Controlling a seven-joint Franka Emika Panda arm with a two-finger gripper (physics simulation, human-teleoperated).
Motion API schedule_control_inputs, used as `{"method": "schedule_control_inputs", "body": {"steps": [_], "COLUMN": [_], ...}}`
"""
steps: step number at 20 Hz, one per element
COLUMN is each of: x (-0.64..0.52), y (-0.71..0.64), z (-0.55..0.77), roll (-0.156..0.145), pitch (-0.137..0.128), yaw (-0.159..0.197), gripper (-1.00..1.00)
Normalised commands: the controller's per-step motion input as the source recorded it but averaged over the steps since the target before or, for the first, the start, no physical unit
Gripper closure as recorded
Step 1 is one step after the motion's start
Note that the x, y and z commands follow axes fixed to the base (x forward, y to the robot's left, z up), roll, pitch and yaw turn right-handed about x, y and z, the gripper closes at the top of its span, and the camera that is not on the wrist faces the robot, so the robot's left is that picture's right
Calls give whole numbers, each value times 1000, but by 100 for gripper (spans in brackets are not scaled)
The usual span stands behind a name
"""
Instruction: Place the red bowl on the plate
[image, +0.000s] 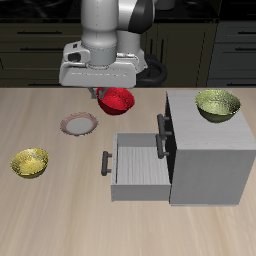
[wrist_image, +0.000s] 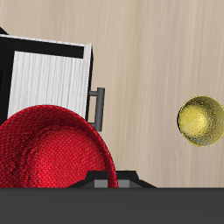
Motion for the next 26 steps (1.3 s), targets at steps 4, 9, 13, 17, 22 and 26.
{"method": "schedule_control_inputs", "body": {"steps": [4,9,13,17,22,26], "x": [-100,-111,-106,-147,-249,-147], "y": [-192,-120,-198,-234,-373,-230], "z": [15,15,21,5,-32,-31], "roll": [-37,-17,-15,-5,-38,-19], "pitch": [-26,-8,-22,10,10,16], "yaw": [38,0,35,-27,-15,-30], "gripper": [100,100,100,100,100,100]}}
